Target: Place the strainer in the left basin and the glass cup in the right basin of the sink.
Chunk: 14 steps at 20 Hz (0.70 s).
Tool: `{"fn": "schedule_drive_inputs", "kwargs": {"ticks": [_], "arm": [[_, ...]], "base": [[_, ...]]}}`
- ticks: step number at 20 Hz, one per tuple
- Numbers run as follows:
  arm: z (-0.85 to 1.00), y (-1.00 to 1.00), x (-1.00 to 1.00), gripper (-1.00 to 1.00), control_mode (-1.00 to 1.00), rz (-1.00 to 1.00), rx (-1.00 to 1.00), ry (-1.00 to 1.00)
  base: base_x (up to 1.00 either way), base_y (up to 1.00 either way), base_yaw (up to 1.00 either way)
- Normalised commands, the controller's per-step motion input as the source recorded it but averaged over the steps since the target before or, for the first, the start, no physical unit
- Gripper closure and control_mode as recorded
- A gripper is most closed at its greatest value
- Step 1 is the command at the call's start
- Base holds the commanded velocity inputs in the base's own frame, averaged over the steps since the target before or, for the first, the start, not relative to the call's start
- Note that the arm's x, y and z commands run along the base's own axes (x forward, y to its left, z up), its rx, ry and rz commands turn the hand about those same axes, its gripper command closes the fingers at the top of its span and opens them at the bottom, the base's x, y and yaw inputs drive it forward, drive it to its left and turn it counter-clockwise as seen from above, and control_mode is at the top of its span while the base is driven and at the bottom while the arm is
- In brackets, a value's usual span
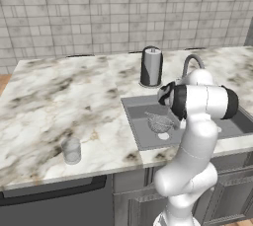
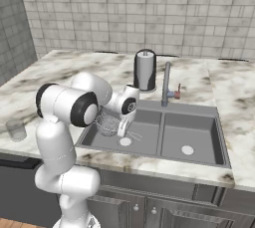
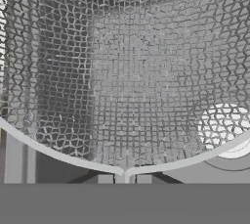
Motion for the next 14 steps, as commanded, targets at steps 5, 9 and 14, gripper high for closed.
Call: {"fn": "schedule_drive_inputs", "kwargs": {"ticks": [5, 9, 14], "arm": [[-0.15, 0.00, 0.05, 1.00, -1.00, 0.00, 0.00, 0.05], [-0.15, 0.00, 0.00, 1.00, -1.00, 0.00, 0.00, 0.00], [-0.19, 0.02, 0.00, 1.00, -1.00, -0.01, 0.00, 0.00]], "base": [[0.00, 0.00, 0.00], [0.00, 0.00, 0.00], [0.00, 0.00, 0.00]]}}
